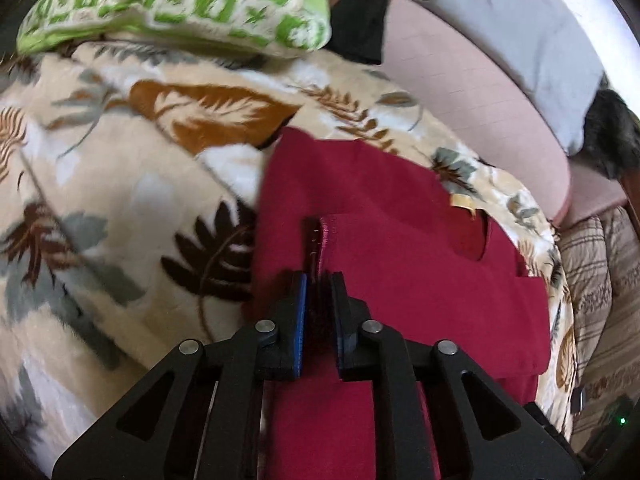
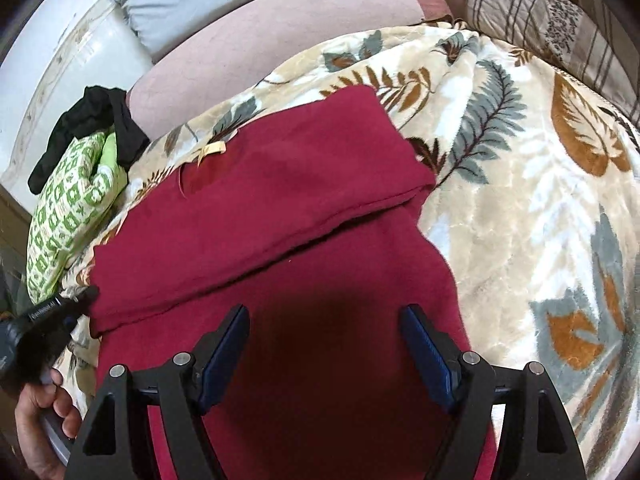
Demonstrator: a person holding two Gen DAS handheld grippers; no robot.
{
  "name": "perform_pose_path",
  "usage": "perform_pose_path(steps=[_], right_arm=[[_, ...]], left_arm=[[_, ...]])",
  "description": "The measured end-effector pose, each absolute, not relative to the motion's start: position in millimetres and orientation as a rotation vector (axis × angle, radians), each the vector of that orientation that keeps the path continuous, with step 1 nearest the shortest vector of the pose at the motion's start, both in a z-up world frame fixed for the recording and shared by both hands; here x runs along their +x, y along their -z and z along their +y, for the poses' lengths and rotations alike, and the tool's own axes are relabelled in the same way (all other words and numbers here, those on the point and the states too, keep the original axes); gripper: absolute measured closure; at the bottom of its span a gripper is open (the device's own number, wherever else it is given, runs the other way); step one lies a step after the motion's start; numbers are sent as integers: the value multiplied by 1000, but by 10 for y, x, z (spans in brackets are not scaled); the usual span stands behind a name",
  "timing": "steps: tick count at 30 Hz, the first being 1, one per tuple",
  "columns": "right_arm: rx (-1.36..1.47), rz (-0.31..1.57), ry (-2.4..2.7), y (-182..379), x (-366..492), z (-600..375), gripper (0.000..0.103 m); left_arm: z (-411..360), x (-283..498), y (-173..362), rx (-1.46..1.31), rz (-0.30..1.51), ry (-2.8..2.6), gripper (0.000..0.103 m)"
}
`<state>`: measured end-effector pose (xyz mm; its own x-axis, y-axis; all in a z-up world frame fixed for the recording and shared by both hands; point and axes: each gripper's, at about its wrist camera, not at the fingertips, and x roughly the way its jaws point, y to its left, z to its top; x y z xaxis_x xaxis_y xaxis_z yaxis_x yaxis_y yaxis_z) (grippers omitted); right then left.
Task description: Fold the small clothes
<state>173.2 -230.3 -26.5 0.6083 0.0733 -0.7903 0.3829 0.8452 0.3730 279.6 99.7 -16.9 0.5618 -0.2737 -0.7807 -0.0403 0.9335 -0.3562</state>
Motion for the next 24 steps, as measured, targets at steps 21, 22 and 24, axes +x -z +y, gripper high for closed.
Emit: perform_pose_path(steps=[21,22,24], right_arm=[[278,758,268,7,2412,-2817,49],[249,719,250,-88,2457,-2753,49],[181,709,172,-153,2633,-2599,47]], left_arm=[[522,3014,358,-155,957,129,34],[510,3009,361,-156,955,130,33],[491,2993,368,-145,946,129,32]])
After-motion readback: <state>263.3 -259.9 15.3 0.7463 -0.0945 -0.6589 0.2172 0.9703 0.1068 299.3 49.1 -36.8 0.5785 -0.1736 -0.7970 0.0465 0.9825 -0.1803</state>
